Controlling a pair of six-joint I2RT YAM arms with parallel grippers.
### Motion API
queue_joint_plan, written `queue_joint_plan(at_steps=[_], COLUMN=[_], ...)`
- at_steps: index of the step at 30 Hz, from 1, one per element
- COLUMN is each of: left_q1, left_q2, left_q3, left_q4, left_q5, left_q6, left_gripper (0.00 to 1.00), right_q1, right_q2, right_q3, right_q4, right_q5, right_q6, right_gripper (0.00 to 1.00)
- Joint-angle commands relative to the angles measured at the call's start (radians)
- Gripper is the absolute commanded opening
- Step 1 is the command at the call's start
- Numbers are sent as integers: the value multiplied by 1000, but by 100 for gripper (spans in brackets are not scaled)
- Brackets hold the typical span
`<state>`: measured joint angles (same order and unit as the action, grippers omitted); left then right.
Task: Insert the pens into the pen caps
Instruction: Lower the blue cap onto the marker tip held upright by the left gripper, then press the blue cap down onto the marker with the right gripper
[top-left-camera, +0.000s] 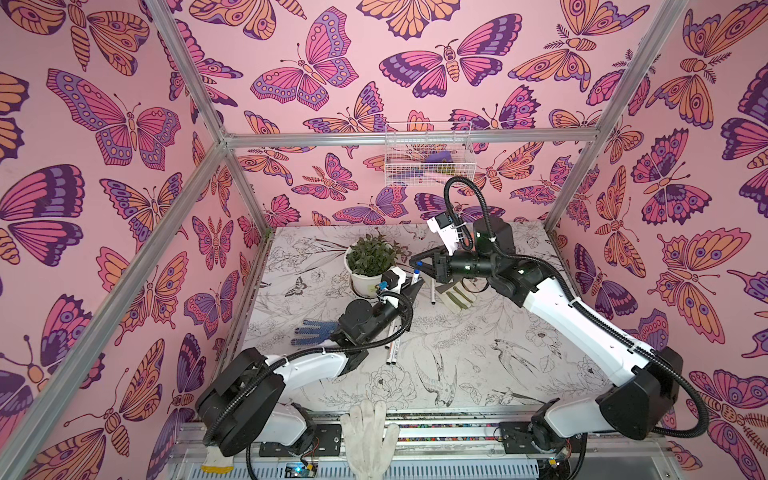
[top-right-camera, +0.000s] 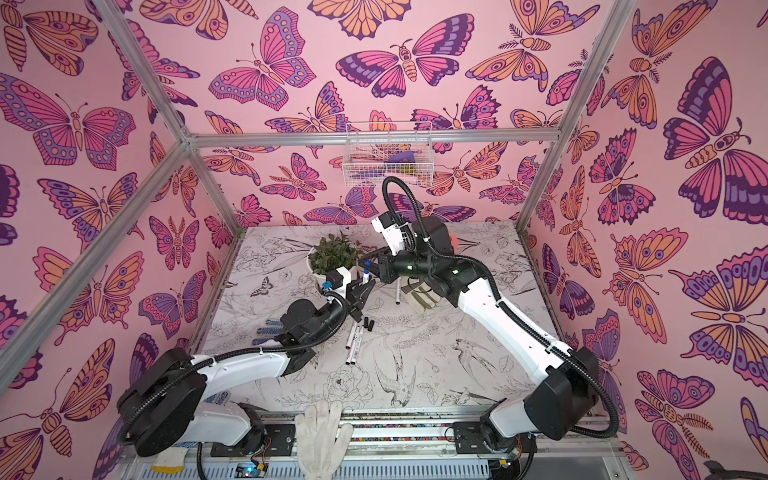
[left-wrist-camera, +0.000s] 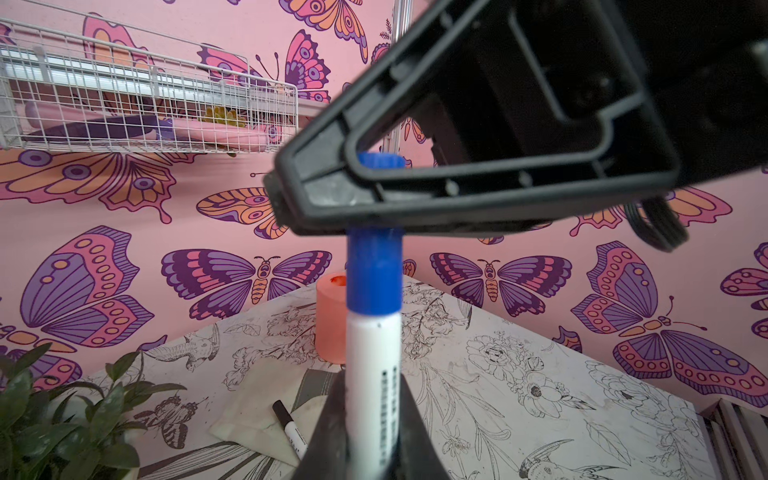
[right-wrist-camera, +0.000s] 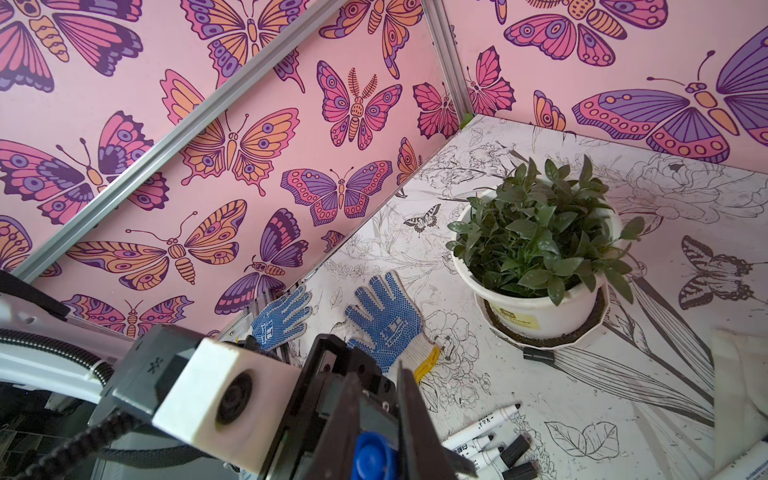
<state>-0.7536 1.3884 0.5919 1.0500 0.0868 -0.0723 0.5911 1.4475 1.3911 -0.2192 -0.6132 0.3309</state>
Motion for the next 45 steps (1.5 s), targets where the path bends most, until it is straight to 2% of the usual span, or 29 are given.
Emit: queue_joint_plan(at_steps=[1, 4, 8, 12, 14, 23, 32, 40, 45], left_q1=[-7, -2, 6, 21, 37, 139, 190, 189, 189], left_q2=[-28, -41, -53, -59, -52, 58, 102, 88, 69], left_q3=[74, 132, 198, 232, 252, 396, 583, 648, 661], left_q4=[51, -13, -35, -8, 3, 166, 163, 158, 145], left_q5=[37, 89, 174, 192, 194, 227, 247, 267, 265], left_q6=[9, -12, -25, -35, -57, -216, -176, -113, -68], left_gripper=[0, 0, 0, 0, 0, 0, 0, 0, 0], right_q1=[4, 1, -10, -16, -16, -6, -8, -30, -31], right_q2=[39, 78, 166, 237, 256, 271, 262, 276, 293], right_q3=[5, 41, 100, 124, 126, 107, 72, 37, -14], right_q4=[-66, -175, -342, -452, -477, -494, -510, -533, -573], right_q5=[-24, -24, -86, -128, -146, -169, -165, -227, -200], right_q6=[60, 55, 45, 37, 31, 20, 0, -16, -54], right_gripper=[9, 8, 6, 2, 0, 0, 0, 0, 0])
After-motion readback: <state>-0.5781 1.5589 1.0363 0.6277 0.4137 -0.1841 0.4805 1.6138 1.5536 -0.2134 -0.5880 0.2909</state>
